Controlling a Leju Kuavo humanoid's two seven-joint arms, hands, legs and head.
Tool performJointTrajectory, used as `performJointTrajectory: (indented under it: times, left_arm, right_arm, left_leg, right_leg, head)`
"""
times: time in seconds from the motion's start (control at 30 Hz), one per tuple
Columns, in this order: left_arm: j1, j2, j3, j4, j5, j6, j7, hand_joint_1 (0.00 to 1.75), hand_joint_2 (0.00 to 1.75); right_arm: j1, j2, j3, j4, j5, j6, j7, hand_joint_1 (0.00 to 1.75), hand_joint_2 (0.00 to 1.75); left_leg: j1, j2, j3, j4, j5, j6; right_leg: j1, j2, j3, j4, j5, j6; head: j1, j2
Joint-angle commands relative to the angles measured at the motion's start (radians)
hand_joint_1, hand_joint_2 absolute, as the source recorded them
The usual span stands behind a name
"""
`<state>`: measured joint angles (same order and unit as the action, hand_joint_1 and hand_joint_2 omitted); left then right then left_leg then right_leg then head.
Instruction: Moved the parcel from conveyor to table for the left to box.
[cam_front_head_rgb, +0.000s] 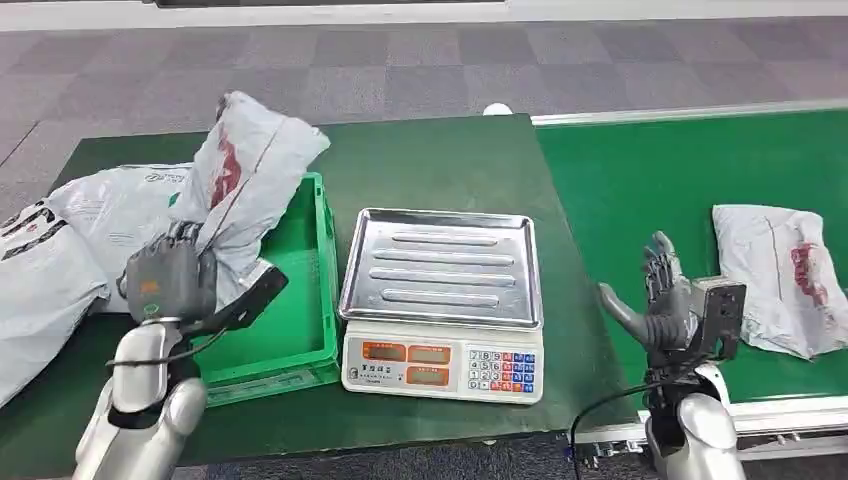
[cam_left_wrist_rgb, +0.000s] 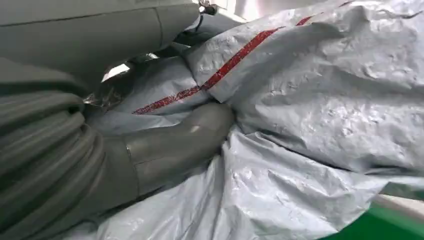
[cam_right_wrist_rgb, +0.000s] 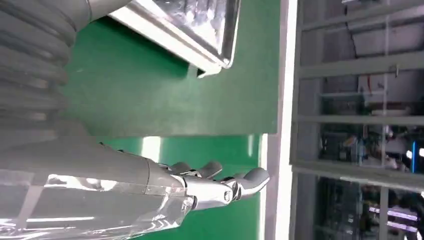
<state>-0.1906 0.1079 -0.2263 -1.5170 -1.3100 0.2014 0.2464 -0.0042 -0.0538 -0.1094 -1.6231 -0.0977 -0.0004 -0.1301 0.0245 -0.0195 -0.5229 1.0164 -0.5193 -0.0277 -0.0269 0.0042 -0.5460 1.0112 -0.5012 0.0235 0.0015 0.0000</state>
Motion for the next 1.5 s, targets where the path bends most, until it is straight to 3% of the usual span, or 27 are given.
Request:
performJointTrajectory:
  times: [0.03,0.37,0.4,0.9,1.33,1.5]
  left_arm:
    - [0.106,-0.003,0.090,-0.092,-0.002,-0.004,0.017,1.75,1.75]
    - [0.228,0.017,0.001,-0.184,0.062,-0.087,-0.017,1.75,1.75]
    - [0.229,0.014,-0.012,-0.179,0.067,-0.081,-0.025,0.00,1.75]
    - [0.167,-0.005,-0.066,-0.145,0.409,-0.149,-0.234,0.00,1.75]
    - [0.161,-0.001,-0.072,-0.131,0.417,-0.156,-0.238,0.00,1.75]
    - [0.095,-0.023,-0.087,-0.048,0.511,-0.199,-0.268,0.00,1.75]
  right_arm:
    - [0.020,0.039,-0.056,-0.034,0.000,-0.003,0.006,0.00,1.75]
    - [0.033,0.021,-0.056,-0.027,-0.005,0.011,-0.006,0.00,1.75]
    - [0.025,0.019,-0.052,-0.013,-0.005,0.012,-0.007,0.00,1.75]
    - [-0.061,0.005,0.007,0.068,-0.014,0.021,-0.015,0.00,1.75]
    - [-0.059,0.003,0.003,0.067,-0.014,0.021,-0.014,0.00,1.75]
    - [-0.059,0.003,-0.018,0.066,-0.004,0.016,-0.011,0.00,1.75]
  left_leg:
    - [0.000,0.002,-0.001,0.000,0.001,0.001]
    - [0.000,0.002,0.000,-0.001,0.001,0.001]
    - [0.000,0.003,0.000,-0.002,0.002,0.002]
    - [0.000,0.003,-0.001,-0.003,0.004,0.002]
    - [0.000,0.001,-0.001,-0.001,0.003,0.001]
    - [0.000,0.000,-0.002,-0.003,0.005,0.002]
  right_leg:
    - [0.000,0.000,-0.002,0.000,0.001,-0.001]
    - [0.000,0.001,-0.001,-0.001,0.002,-0.001]
    - [0.001,0.001,0.000,-0.003,0.003,-0.002]
    - [0.001,0.000,-0.001,-0.004,0.005,-0.003]
    - [0.000,0.000,-0.001,-0.001,0.004,-0.002]
    - [0.001,-0.002,-0.001,-0.004,0.005,-0.002]
  head:
    - [0.000,0.000]
    - [0.000,0.000]
    - [0.000,0.000]
    - [0.000,0.000]
    - [0.000,0.000]
    - [0.000,0.000]
